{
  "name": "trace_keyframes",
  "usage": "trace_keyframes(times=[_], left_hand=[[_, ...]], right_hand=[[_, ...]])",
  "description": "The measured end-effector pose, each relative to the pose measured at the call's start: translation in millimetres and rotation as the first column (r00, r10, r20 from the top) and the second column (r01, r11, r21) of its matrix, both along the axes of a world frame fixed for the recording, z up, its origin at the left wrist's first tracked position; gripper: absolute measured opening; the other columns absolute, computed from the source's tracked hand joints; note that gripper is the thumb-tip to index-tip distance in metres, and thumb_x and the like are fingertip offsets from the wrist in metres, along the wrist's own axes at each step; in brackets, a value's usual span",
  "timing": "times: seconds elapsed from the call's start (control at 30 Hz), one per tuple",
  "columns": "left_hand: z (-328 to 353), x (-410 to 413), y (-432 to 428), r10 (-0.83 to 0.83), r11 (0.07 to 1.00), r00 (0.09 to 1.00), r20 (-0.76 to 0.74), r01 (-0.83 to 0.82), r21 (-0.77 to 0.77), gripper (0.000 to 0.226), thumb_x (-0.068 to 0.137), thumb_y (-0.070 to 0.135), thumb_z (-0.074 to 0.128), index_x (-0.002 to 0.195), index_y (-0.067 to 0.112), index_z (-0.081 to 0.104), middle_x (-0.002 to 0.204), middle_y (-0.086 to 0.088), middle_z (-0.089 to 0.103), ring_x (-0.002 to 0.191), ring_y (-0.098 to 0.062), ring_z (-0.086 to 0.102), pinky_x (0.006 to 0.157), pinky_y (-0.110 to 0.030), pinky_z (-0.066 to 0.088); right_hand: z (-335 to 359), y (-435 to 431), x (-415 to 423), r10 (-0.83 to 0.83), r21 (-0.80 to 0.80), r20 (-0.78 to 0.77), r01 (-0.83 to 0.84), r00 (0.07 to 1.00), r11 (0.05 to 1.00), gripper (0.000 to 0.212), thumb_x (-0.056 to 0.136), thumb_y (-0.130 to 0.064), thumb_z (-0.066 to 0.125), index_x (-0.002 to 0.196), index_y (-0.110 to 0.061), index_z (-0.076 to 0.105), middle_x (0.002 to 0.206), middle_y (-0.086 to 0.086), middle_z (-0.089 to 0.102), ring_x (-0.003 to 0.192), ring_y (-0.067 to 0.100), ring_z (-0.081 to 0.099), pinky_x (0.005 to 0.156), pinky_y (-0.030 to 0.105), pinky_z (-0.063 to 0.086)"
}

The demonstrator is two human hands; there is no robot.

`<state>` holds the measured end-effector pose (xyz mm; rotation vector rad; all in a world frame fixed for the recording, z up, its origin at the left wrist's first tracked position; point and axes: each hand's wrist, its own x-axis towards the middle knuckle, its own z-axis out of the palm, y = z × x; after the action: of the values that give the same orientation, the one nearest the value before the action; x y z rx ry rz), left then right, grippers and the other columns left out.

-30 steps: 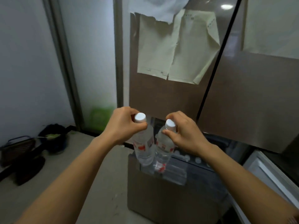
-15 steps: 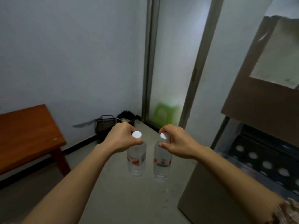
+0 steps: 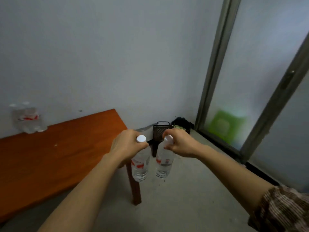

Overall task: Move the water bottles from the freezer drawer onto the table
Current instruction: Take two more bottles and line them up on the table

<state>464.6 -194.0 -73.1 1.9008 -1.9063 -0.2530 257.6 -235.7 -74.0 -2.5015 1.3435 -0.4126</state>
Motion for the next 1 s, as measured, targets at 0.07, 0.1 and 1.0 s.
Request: trace_keyframes(times=[0.07,0.1,1.0], left_hand=[[-4.2,43.0,-19.7,0.058,0.998,0.998,0.008,-0.058,0.006,0.033,0.076,0.046,0.067,0.068,0.014,0.065,0.071,-0.001,0.063,0.066,-0.02,0.06,0.052,-0.029,0.04],[-7.5,64.1,-30.4,0.09,0.996,0.996,0.016,-0.09,0.013,0.035,0.076,0.047,0.066,0.065,0.014,0.062,0.069,0.0,0.061,0.066,-0.021,0.06,0.051,-0.029,0.038],[-50.3,621.1,-295.0,0.45,0.886,0.892,-0.042,-0.441,0.143,0.042,0.071,0.044,0.073,0.054,0.013,0.049,0.068,-0.012,0.064,0.068,-0.028,0.062,0.049,-0.027,0.033]], right_hand=[[-3.8,-25.8,47.7,0.038,-0.01,-0.005,-0.038,0.999,0.999,0.036,0.083,-0.031,0.07,0.114,-0.017,0.057,0.115,0.009,0.057,0.106,0.024,0.053,0.083,0.03,0.041],[-6.3,-39.3,71.2,0.06,-0.009,-0.013,-0.06,0.998,0.998,0.037,0.083,-0.031,0.069,0.114,-0.017,0.057,0.116,0.01,0.058,0.106,0.025,0.054,0.083,0.03,0.041],[-54.3,-337.7,635.8,0.212,0.132,-0.021,-0.207,0.977,0.969,0.043,0.086,-0.024,0.067,0.125,-0.014,0.051,0.126,0.005,0.053,0.114,0.025,0.053,0.088,0.03,0.045]])
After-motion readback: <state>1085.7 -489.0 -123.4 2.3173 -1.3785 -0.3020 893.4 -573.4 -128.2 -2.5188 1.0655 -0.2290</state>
